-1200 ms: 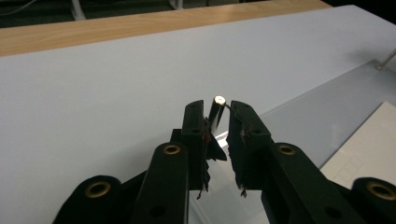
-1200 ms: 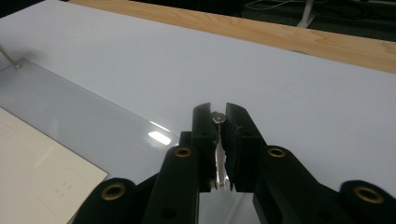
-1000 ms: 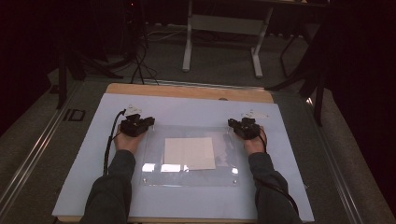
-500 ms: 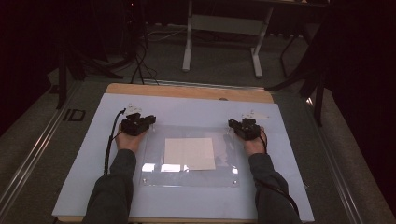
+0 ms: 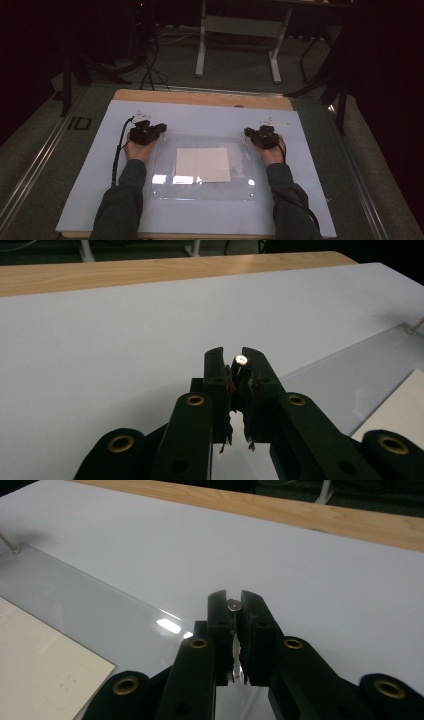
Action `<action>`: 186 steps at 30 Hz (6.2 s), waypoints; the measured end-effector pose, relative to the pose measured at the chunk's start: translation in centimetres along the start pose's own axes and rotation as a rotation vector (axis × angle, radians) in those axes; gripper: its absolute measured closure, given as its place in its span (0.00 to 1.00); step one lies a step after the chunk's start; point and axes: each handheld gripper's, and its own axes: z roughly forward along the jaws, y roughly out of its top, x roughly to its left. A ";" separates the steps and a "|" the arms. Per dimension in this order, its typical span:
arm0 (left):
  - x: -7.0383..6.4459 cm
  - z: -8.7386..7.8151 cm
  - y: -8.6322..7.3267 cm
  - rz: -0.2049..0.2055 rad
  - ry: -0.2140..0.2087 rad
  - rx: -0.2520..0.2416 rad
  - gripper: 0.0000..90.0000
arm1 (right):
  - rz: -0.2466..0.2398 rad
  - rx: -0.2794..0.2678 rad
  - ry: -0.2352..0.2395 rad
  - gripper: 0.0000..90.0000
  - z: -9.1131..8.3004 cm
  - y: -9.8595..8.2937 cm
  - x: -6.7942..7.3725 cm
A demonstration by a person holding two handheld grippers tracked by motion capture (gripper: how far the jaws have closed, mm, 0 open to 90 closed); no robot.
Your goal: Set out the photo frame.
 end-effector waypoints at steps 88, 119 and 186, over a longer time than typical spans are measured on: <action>1.5 2.9 1.5 -0.211 -0.004 0.047 0.93 | -0.151 0.021 -0.024 0.73 -7.0 -4.9 1.5; 1.8 3.1 1.8 -0.248 -0.016 0.073 0.92 | -0.238 -0.014 0.115 0.60 -6.7 -5.5 2.2; 2.6 -3.9 1.1 -0.047 -0.033 -0.091 0.68 | -0.167 -0.215 0.177 0.48 -6.7 -0.7 2.4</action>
